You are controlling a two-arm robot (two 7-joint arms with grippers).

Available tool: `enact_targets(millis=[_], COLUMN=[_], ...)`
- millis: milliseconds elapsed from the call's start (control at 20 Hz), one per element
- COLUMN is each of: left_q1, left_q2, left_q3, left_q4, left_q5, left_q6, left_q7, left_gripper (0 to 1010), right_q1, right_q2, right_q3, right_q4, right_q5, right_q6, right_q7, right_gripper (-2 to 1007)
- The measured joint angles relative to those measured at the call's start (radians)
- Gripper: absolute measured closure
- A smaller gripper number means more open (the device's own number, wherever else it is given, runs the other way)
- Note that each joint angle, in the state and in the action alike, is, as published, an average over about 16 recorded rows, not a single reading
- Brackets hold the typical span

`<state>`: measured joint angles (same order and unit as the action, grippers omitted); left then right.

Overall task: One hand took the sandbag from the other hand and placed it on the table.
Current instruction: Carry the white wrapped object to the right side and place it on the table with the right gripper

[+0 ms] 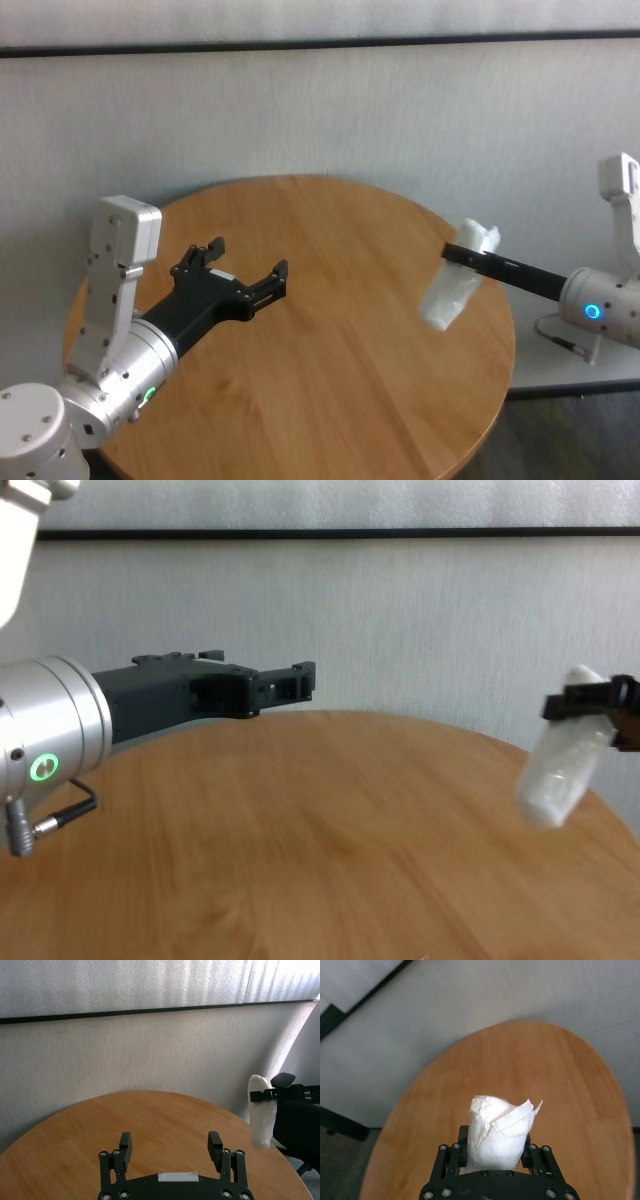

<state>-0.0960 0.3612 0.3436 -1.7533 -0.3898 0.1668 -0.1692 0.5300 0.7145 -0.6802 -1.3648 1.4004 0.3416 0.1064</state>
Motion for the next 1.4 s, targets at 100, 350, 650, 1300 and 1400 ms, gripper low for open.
enact_targets(millis=[100, 350, 650, 1300, 1400], left_q1=[0.000, -0.001, -0.002, -0.002, -0.002], left_q2=[0.001, 0.001, 0.002, 0.003, 0.003], left_q3=[0.001, 0.002, 0.002, 0.003, 0.003], left_q4=[0.000, 0.000, 0.000, 0.000, 0.000], left_q5=[0.000, 0.001, 0.002, 0.002, 0.002], left_q6=[-0.001, -0.001, -0.002, -0.003, -0.003], left_q7=[0.000, -0.001, -0.001, -0.001, -0.001], left_gripper=[10, 10, 10, 10, 10], right_q1=[0.009, 0.034, 0.067, 0.129, 0.135], right_q2=[0.006, 0.011, 0.003, -0.036, -0.041], right_q3=[-0.004, -0.017, -0.039, -0.077, -0.081], right_q4=[0.013, 0.046, 0.082, 0.150, 0.157], right_q5=[-0.019, -0.062, -0.112, -0.204, -0.213], right_q6=[0.012, 0.043, 0.086, 0.147, 0.150], right_q7=[-0.008, -0.013, -0.015, -0.022, -0.022], right_gripper=[437, 438, 437, 437, 437])
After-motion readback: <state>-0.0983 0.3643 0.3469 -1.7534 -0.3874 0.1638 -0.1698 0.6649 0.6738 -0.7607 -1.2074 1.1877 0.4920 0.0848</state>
